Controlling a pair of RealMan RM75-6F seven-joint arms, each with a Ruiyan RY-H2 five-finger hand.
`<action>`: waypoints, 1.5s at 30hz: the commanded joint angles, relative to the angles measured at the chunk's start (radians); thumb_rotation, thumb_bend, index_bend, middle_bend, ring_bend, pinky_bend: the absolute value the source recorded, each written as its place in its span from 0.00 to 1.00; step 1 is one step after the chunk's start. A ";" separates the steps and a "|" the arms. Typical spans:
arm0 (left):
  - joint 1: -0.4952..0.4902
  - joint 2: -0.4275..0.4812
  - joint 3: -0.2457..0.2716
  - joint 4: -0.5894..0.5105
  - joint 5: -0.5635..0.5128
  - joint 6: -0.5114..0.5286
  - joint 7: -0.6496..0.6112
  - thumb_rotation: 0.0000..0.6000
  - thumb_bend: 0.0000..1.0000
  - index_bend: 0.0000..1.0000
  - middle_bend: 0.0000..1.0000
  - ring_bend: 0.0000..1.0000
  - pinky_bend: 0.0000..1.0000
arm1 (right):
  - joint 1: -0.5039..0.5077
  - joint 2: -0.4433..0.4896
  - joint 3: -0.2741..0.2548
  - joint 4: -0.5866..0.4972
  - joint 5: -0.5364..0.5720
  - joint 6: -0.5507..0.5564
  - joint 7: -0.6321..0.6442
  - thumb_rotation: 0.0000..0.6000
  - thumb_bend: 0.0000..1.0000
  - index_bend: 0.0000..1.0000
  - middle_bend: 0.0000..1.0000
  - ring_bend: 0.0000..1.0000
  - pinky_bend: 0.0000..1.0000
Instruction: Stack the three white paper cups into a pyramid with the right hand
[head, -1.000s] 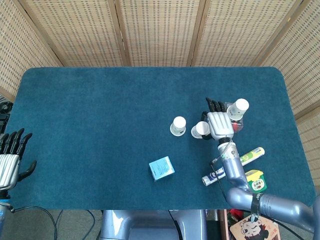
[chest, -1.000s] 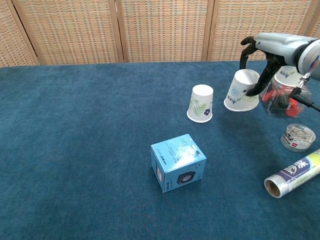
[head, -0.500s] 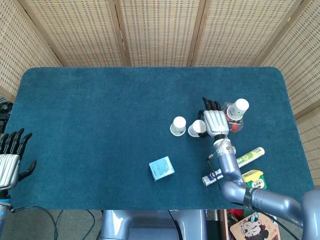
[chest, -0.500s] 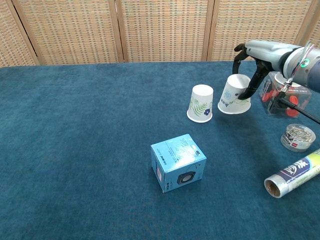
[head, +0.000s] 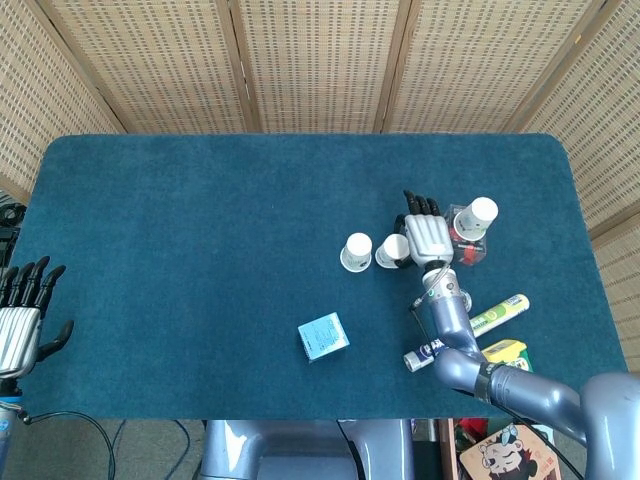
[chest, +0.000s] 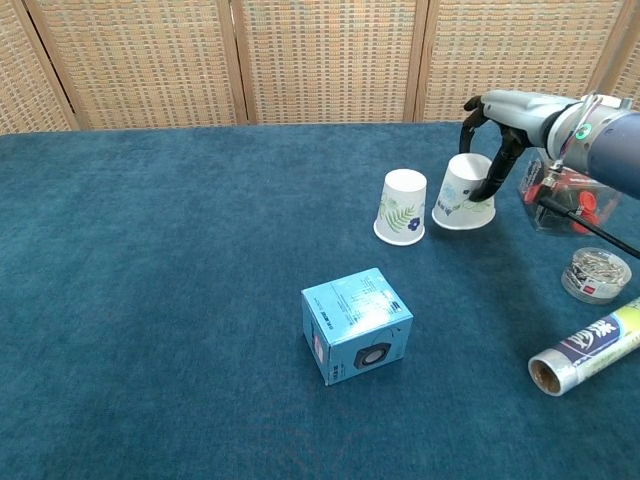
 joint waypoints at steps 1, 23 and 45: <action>0.000 0.000 0.001 -0.002 0.001 -0.001 0.003 1.00 0.35 0.08 0.00 0.00 0.00 | 0.005 -0.012 -0.001 0.021 0.001 -0.011 0.008 1.00 0.13 0.53 0.05 0.00 0.00; -0.005 -0.001 0.007 -0.007 0.001 -0.014 0.007 1.00 0.35 0.08 0.00 0.00 0.00 | -0.010 -0.021 -0.009 0.049 -0.018 -0.038 0.045 1.00 0.13 0.28 0.00 0.00 0.00; -0.001 0.003 0.013 -0.016 0.025 0.005 -0.004 1.00 0.35 0.08 0.00 0.00 0.00 | -0.098 0.241 -0.012 -0.328 -0.053 0.180 -0.080 1.00 0.13 0.27 0.00 0.00 0.00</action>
